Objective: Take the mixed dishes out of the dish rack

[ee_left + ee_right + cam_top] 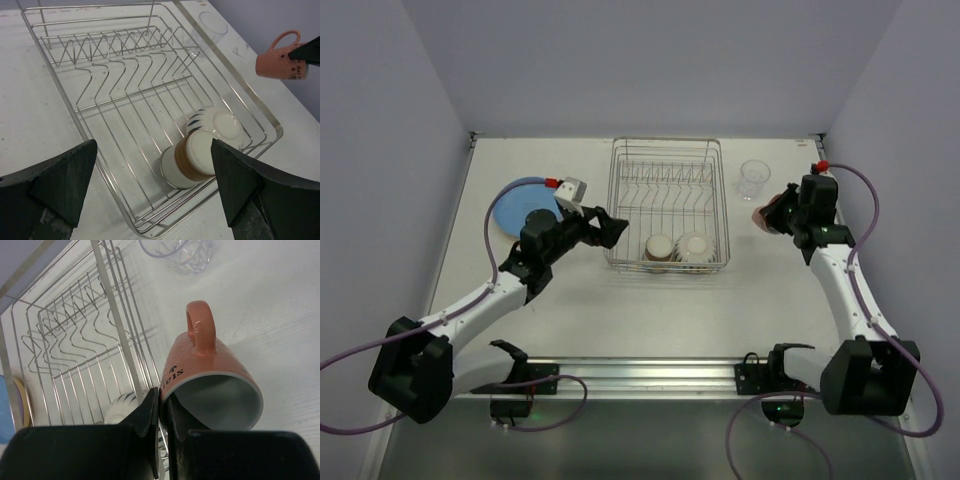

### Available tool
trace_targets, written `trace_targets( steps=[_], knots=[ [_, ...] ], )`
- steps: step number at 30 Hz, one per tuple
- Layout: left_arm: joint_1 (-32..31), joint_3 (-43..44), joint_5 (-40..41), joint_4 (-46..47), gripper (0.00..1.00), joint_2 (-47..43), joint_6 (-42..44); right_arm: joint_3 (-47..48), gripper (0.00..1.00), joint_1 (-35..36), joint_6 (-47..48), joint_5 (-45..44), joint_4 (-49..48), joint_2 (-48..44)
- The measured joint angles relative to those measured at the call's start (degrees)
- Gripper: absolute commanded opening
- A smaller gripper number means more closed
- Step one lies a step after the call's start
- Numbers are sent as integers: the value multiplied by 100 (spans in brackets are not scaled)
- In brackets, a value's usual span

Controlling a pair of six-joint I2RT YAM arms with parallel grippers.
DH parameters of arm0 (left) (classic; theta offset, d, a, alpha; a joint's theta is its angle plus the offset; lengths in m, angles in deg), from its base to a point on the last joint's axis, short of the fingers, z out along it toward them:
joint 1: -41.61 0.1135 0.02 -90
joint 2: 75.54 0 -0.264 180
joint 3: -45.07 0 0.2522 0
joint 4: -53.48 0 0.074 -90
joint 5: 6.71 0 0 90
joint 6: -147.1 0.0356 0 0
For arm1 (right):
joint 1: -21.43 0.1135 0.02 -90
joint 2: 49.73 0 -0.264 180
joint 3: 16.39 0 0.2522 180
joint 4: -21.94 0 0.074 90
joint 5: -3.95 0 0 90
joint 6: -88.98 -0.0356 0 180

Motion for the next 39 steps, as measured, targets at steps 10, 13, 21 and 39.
trace_targets(
  steps=[10, 13, 21, 39],
  knots=[
    [0, -866, 411, 726, 100, -284, 74, 831, 0, -422, 15, 444, -188, 1486],
    [0, -981, 411, 960, 100, -282, 138, 1252, 0, -422, 15, 245, -98, 1895],
    [-2, -1244, 433, 1115, 100, -341, 197, 1989, 0, -424, -17, -221, 164, 2820],
    [-17, -1449, 520, 1384, 100, -544, 352, 2881, 1, -422, -31, -629, 518, 3849]
  ],
)
